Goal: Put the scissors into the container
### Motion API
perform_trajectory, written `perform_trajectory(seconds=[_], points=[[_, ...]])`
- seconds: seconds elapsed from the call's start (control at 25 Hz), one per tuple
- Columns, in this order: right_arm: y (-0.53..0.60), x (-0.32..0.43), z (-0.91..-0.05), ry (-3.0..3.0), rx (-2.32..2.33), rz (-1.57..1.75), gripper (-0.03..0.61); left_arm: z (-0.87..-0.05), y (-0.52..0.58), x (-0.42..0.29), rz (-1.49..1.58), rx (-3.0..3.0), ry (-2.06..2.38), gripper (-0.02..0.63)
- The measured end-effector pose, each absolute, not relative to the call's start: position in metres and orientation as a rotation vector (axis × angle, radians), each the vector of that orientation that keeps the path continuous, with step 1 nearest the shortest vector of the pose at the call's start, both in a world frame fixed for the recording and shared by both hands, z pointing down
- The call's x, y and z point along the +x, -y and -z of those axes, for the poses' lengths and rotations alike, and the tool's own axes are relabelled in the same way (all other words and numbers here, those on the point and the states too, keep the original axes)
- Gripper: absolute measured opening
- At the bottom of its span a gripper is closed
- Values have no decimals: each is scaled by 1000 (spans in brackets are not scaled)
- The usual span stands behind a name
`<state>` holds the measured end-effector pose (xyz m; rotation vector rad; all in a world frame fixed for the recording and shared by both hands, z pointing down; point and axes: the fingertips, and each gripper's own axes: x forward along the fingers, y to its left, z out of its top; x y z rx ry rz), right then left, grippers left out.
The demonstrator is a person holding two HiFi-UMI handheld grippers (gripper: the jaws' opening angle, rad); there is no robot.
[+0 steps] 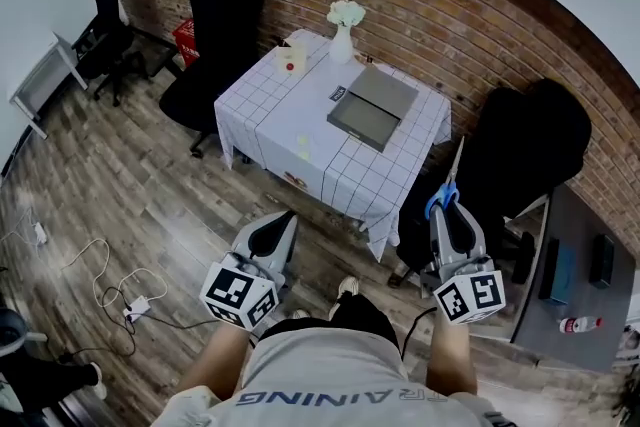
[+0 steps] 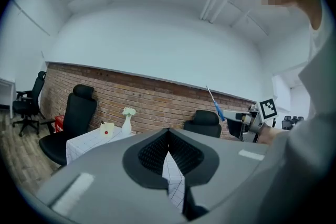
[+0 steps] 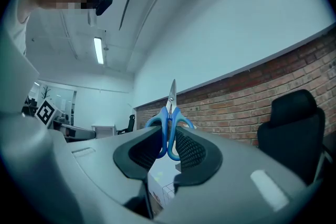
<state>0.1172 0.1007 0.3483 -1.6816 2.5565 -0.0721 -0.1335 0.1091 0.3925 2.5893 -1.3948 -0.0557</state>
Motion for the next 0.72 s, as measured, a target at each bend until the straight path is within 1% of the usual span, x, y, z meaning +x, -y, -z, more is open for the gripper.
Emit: perform_trajectory(seconds=[0.32,0.72], points=[[-5,141,-358,-2532,-1682,98,100,-396,-16,-109,-3,2604,1360,-2],[128,184,-360,-2587,-1623,107,100,-390,105,-66,-34,2592,1447,-2]])
